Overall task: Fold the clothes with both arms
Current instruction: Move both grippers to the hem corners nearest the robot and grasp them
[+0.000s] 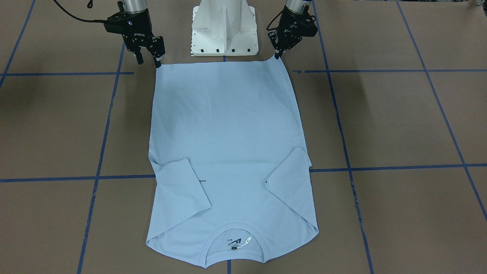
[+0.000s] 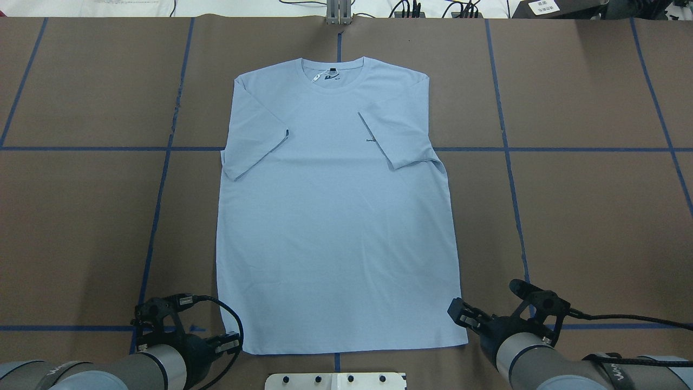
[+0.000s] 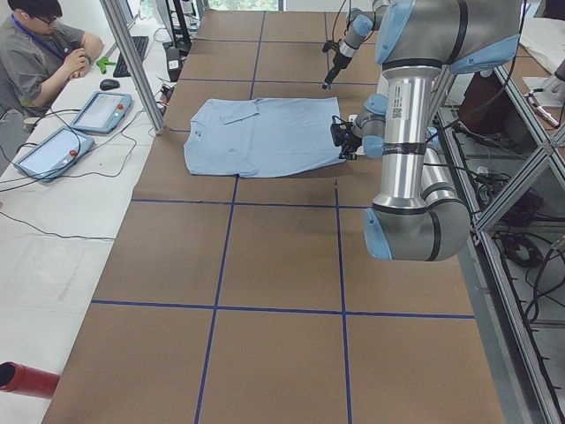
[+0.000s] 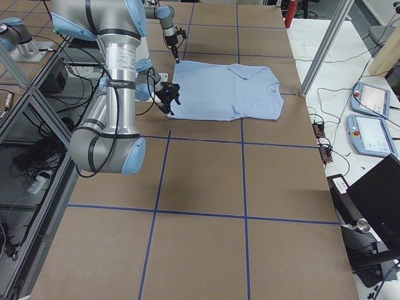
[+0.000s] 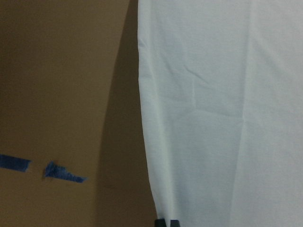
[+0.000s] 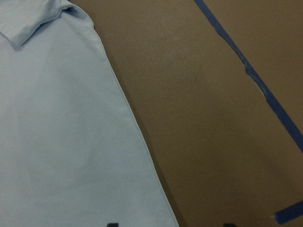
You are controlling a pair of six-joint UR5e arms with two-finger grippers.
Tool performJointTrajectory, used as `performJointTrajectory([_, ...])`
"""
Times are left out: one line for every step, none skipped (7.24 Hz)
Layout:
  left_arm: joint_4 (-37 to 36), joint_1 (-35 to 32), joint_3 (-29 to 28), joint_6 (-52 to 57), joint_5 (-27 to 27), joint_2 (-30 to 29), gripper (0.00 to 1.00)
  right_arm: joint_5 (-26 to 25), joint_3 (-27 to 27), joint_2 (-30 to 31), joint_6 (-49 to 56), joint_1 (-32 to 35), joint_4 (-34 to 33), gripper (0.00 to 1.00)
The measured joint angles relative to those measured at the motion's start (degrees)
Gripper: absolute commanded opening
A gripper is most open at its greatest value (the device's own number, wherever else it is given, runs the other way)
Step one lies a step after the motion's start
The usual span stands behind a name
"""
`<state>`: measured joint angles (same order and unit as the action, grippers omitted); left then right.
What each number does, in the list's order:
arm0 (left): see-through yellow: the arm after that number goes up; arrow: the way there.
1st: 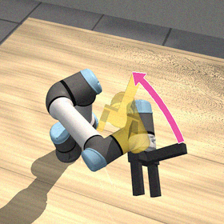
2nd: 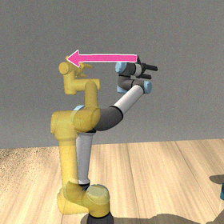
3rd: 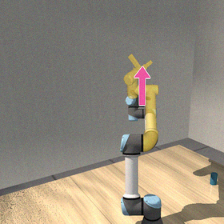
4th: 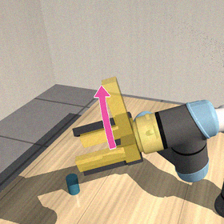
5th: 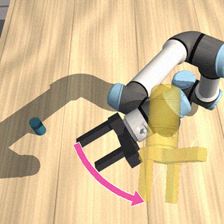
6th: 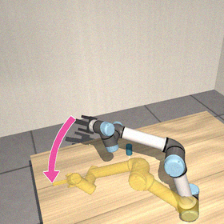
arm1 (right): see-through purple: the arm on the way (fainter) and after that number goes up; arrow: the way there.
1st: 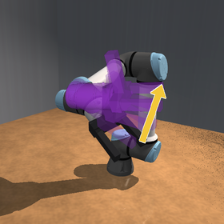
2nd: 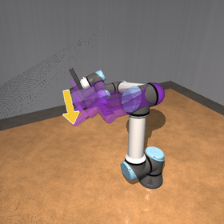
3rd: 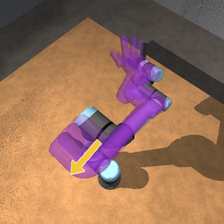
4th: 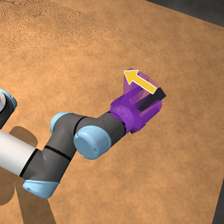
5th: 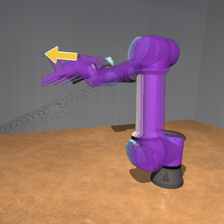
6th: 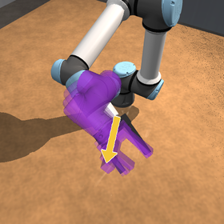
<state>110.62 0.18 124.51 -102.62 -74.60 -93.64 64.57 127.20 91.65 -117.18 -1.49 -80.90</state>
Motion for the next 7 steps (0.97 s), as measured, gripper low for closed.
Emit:
performJointTrajectory([0.02,-0.05,1.06,-0.02,1.03,0.07,0.0,-0.48,-1.37,-1.44,-0.42,-0.54,-0.08,0.75])
performJointTrajectory([0.03,-0.06,1.8,-0.03,2.05,0.17,0.0,-1.28,-1.99,-2.16,-1.16,-1.61,-0.07,0.71])
performJointTrajectory([0.03,-0.04,2.09,-0.03,3.12,0.27,0.0,-2.28,-2.23,-2.4,-2.08,-2.9,-0.07,0.69])
performJointTrajectory([0.03,-0.02,2.15,-0.06,3.69,0.33,0.0,-3.32,-2.34,-2.35,-2.81,-4.21,-0.13,0.66])
performJointTrajectory([0.03,-0.01,2.17,-0.07,3.99,0.4,0.0,-4.23,-2.47,-2.14,-3.31,-5.32,-0.23,0.64])
performJointTrajectory([0.03,-0.01,2.2,-0.05,4.19,0.41,0.0,-4.72,-2.87,-1.98,-3.58,-5.92,-0.33,0.64])
performJointTrajectory([0.03,-0.01,2.21,-0.04,4.3,0.42,0.0,-4.96,-3.6,-1.91,-3.7,-6.21,-0.37,0.65])
